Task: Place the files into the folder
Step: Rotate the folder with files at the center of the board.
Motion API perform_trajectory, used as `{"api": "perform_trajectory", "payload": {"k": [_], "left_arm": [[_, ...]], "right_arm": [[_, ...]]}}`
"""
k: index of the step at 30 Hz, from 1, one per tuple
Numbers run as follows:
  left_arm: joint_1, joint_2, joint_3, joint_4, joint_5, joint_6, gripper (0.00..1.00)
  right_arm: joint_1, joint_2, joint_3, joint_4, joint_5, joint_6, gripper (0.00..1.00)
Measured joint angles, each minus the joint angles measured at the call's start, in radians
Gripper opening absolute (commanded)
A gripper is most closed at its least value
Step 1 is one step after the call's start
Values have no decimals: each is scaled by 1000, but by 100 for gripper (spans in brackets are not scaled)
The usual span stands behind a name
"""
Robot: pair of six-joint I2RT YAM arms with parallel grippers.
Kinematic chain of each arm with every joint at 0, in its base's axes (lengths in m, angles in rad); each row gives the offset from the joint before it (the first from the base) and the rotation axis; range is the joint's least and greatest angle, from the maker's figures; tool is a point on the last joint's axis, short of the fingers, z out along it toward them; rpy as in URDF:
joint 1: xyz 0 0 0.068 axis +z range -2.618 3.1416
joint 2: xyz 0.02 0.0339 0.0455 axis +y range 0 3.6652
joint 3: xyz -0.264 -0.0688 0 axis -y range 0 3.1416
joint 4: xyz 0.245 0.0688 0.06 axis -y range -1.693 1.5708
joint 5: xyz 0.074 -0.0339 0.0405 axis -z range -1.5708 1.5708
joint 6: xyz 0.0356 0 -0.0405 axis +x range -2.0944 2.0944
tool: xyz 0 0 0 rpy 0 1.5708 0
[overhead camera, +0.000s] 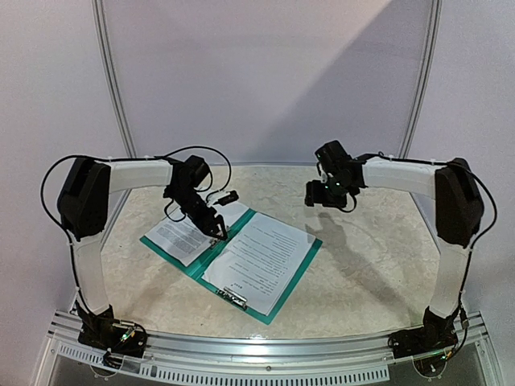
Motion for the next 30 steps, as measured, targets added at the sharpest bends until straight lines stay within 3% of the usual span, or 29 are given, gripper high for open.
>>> {"api": "perform_trajectory", "payload": {"k": [5,11,15,19,24,30], "left_arm": [[1,-139,-3,-188,-42,146,62],[9,-345,-170,-313,-251,305,56],[49,-377,-365,-323,-467,381,53],[152,-334,-459,-267,-638,411,51],[200,-251,-466,-124,-771,421,51],[192,-162,-356,-90,-854,443,51]], "right_arm": [[-5,250,227,-43,-73,-106,56],[-2,334,257,-69,-148,-148,34],[2,293,163,5,-182,-146,27],[10,209,9,95,-214,-127,24],[71,102,-172,190,-245,-77,24],[231,-5,-351,294,-265,7,24]]}}
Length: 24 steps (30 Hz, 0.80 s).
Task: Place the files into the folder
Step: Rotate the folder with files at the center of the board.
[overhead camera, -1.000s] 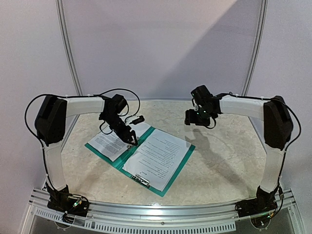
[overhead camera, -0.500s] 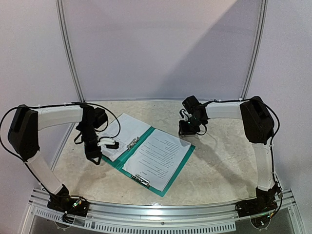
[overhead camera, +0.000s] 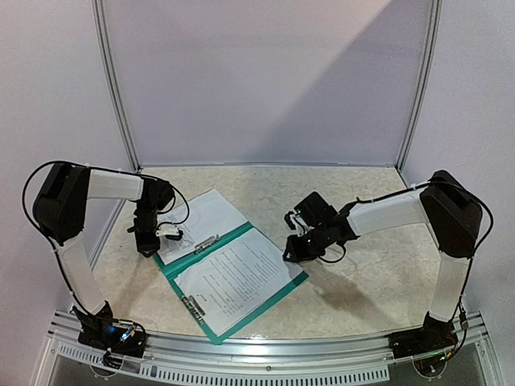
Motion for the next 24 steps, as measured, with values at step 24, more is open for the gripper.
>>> {"api": "perform_trajectory", "payload": {"k": [24], "left_arm": [[-328,435,711,150,7,169,65]], "right_arm": [[592,-167,-27,-150,187,321,49]]}}
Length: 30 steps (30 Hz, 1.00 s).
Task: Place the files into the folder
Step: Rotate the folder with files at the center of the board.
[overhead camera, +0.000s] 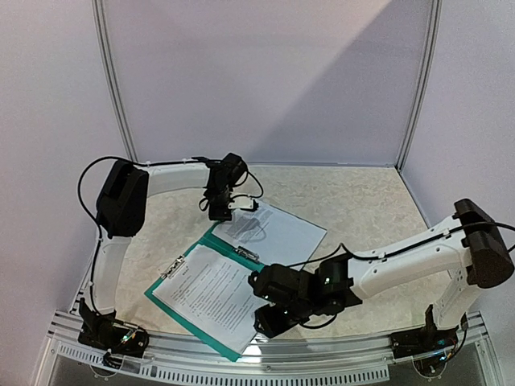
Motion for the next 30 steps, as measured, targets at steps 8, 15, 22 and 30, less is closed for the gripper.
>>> {"api": "perform_trajectory", "payload": {"k": [8,15,22,30], "left_arm": [[101,-127,70,-152,257,-156,67],[301,-513,-205,-298,391,-220,67],[346,-627,-632,-384,394,-224,67],[347,-700,-803,-443,362,-231,67]], "right_arm": [[-167,-85,250,-247,233,-257,60],[-323,36,345,-284,249,-472,65],[-351,375,686,-324,206,-636,67],[-352,569,811,-373,168,-715,62]]}}
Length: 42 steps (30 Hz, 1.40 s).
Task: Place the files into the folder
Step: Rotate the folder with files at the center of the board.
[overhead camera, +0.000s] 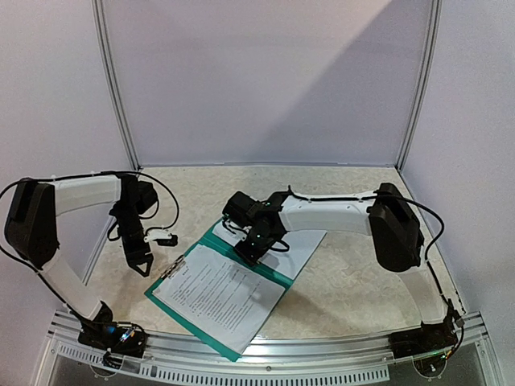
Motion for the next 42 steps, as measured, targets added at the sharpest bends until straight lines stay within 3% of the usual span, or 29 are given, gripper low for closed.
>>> {"api": "perform_trajectory", "payload": {"k": [7,14,17,24,32,41,42], "left_arm": [[0,-20,-10,2,0,-11,67],[0,-20,-12,2,0,-18,67],[0,-20,-12,2,2,-21,67],[29,-35,40,9,53,-78,72],[130,-162,170,119,166,-225,75],[169,-76,123,173,323,-360,77],[178,-60,123,179,344,-377,82]], "right_arm": [[-1,47,42,-1,-16,-14,53],[-8,68,59,17,-17,-9,20],[-19,71,63,24,-28,2,12],[-73,48,10,126,-129,95,5],[-201,-15,-168,345,-358,241,7],[-213,-16,-172,356,-313,349,7],[-215,-18,-177,362,-306,367,7]]}}
